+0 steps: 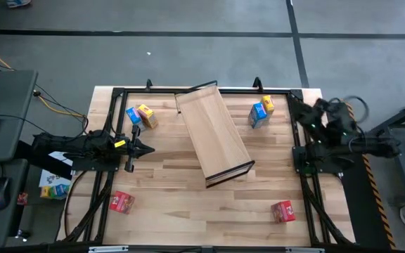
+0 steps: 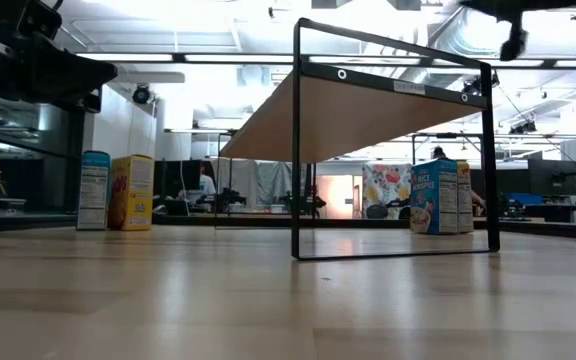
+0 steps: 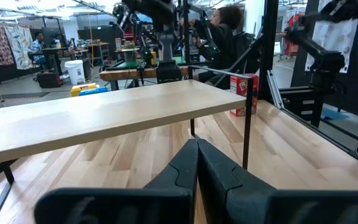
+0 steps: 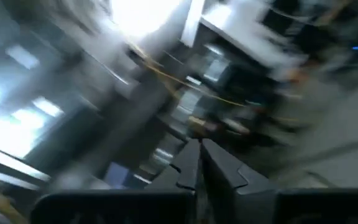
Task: Stack cereal on shelf
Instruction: Put the right blue cereal box on the shelf
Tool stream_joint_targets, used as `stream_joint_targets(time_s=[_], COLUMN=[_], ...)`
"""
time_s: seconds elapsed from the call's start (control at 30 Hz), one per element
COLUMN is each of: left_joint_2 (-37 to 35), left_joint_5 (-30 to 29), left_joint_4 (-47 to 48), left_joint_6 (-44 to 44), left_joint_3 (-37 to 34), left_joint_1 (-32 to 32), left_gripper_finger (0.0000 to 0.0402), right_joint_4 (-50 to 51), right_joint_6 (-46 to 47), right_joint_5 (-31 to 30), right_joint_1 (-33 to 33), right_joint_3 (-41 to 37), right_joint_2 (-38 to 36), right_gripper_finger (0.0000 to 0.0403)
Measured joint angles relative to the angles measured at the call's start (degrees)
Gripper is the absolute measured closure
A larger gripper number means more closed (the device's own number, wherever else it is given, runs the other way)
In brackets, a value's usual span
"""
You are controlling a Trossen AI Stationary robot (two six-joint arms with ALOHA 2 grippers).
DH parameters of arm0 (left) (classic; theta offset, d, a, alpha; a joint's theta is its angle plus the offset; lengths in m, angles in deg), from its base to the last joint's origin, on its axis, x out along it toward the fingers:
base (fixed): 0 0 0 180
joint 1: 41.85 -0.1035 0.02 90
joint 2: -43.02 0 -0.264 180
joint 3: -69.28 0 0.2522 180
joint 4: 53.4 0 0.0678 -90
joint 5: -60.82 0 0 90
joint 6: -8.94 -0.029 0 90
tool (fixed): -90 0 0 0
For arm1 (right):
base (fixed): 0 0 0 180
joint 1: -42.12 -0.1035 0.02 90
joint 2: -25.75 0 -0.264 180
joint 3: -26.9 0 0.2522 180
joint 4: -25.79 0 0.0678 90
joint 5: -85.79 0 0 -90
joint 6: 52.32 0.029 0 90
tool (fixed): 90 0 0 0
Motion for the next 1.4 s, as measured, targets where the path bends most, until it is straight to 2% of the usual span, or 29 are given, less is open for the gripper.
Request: stream_joint_targets(time_s=[0.1, 0.27, 0.33, 0.43, 0.53, 0.77, 0.93, 1.4], left_joint_2=[0.0, 0.0, 0.0, 0.0, 0.0, 0.0, 0.0, 0.0], left_joint_5=[0.0, 0.0, 0.02, 0.0, 0.0, 0.0, 0.0, 0.0], left_joint_4=[0.01, 0.02, 0.02, 0.01, 0.0, 0.0, 0.02, 0.0], left_joint_6=[-0.04, -0.03, 0.0, 0.0, -0.04, -0.01, -0.04, 0.0], left_joint_3=[-0.01, -0.01, -0.01, 0.0, -0.01, 0.0, -0.01, 0.0], left_joint_1=[0.01, 0.01, 0.01, 0.02, 0.0, 0.02, 0.02, 0.02], left_gripper_finger=[0.0401, 0.0401, 0.0401, 0.0401, 0.0401, 0.0401, 0.0401, 0.0402], right_joint_4=[22.38, 60.88, 71.43, 81.24, 84.36, 84.15, 83.48, 81.15], right_joint_6=[6.12, 17.07, 18.17, 18.11, 16.12, 9.33, 8.68, 9.38], right_joint_5=[-1.34, 8.02, 9.56, 10.03, 12.29, 17.13, 18.5, 22.5], right_joint_1=[0.67, 6.05, 8.91, 13.66, 17.58, 23.93, 25.89, 26.27], right_joint_3=[11.19, 28.3, 33.07, 37.87, 39.86, 39.81, 39.81, 39.81], right_joint_2=[9.63, 24.58, 30.68, 39.24, 46.36, 57.44, 60.63, 64.78], right_gripper_finger=[0.0341, 0.023, 0.0188, 0.0146, 0.0129, 0.0126, 0.0126, 0.0126])
